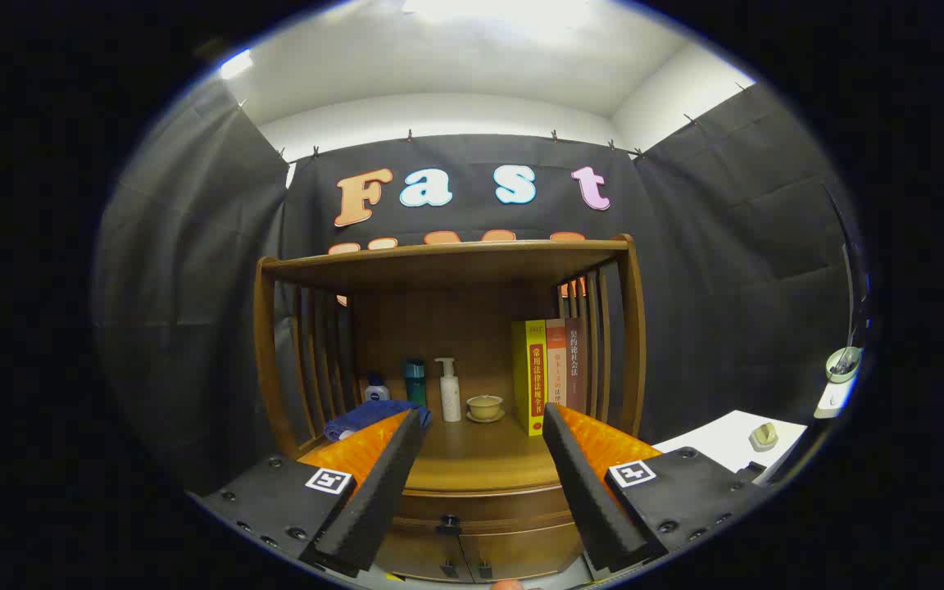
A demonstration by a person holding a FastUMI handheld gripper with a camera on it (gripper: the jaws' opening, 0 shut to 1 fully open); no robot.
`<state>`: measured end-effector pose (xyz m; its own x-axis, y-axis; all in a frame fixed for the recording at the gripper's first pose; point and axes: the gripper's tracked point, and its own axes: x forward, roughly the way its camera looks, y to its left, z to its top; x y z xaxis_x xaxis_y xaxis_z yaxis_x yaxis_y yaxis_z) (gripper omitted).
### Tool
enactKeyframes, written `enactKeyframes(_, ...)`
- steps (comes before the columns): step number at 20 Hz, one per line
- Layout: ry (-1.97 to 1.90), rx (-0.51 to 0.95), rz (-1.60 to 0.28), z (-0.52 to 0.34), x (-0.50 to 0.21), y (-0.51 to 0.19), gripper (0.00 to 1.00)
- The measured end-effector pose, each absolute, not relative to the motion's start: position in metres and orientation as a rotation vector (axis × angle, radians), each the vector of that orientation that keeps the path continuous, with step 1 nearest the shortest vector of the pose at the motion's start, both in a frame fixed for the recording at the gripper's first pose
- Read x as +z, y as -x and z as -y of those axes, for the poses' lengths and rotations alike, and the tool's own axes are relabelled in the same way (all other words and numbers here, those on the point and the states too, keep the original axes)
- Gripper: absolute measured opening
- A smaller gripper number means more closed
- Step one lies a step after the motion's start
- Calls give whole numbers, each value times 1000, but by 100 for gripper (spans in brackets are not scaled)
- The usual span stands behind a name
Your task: Pull open the drawer, take out the items inside it, and place them on the countertop above the cabinet.
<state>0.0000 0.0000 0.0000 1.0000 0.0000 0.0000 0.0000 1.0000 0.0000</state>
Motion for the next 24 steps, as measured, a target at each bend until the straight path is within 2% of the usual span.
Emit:
enactKeyframes(10,65,-55,82,-2,29,5,98)
enactKeyframes(24,62,-30,33,-16,-33,-19,98)
